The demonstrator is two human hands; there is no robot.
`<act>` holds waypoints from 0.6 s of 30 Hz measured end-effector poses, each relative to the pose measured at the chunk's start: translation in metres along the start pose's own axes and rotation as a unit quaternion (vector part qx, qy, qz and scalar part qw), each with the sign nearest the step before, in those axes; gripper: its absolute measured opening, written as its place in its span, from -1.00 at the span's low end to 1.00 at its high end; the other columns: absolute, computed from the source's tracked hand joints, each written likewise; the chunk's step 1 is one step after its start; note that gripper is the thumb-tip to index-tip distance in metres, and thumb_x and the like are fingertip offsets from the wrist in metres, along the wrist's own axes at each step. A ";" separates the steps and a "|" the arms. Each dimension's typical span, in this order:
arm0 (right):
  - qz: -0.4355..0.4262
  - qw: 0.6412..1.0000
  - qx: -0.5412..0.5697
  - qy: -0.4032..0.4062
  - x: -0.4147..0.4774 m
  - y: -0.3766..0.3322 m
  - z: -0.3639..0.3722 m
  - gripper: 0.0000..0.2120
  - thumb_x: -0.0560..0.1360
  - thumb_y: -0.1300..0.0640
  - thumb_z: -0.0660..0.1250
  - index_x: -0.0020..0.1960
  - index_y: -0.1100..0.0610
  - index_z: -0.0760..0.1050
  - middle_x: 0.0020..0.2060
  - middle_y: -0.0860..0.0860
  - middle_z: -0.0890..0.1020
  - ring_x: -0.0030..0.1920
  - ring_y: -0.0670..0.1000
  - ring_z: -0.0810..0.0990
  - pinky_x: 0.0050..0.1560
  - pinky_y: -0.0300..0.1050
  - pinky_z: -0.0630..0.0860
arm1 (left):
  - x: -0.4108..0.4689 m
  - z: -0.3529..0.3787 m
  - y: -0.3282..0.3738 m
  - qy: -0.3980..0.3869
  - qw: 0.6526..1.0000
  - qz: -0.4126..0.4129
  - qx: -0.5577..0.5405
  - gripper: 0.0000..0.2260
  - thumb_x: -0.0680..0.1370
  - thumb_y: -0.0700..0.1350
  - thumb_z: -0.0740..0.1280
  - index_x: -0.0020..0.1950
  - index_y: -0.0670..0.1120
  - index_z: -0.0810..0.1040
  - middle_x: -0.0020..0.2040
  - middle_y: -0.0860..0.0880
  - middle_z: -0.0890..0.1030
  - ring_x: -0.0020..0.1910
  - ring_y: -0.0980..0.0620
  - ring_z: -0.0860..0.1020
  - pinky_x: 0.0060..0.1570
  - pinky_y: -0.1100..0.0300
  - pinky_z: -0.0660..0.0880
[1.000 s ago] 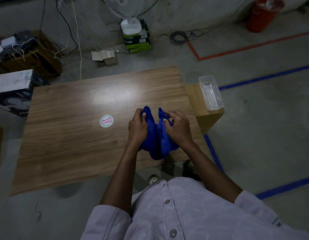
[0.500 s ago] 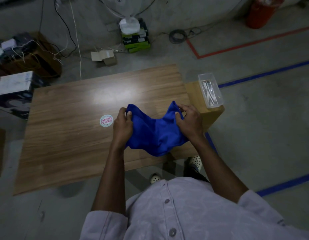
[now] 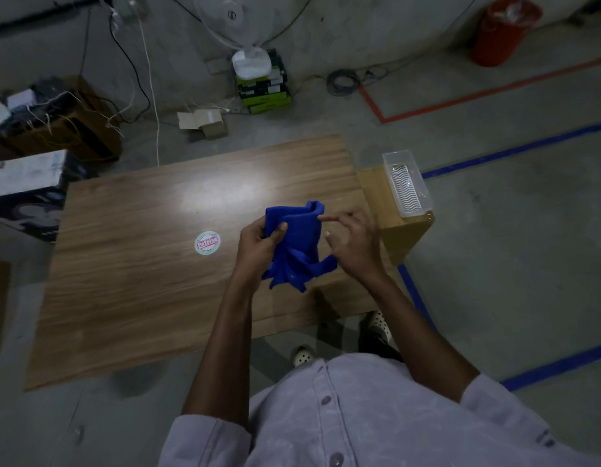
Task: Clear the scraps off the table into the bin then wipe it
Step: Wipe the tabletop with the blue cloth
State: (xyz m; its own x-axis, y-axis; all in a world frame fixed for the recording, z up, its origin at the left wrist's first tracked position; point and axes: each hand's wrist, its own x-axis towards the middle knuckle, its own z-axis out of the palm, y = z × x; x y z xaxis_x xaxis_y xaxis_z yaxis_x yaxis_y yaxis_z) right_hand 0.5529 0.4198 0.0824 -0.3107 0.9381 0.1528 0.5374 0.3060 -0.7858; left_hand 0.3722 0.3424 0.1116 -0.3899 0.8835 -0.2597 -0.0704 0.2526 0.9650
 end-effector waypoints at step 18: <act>-0.107 0.983 -0.013 -0.146 0.020 -0.020 -0.028 -0.76 0.39 0.13 0.50 -0.03 -0.10 0.54 -0.21 -0.16 0.65 -0.21 -0.08 0.59 -0.20 -0.14 0.44 | -0.006 -0.036 -0.011 -0.061 0.975 0.064 0.203 -0.05 0.29 -0.09 0.69 0.56 0.20 0.26 0.55 0.11 0.34 0.45 0.11 0.37 0.25 0.11 0.47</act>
State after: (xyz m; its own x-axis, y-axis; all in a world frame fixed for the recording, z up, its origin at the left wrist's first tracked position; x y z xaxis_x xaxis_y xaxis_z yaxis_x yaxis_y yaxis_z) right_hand 0.5585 0.4368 0.1177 -0.6290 0.7662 0.1314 0.4539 0.4991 -0.7381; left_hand 0.3426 0.3205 0.1041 -0.2585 0.9520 -0.1638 0.3504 0.2505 0.9025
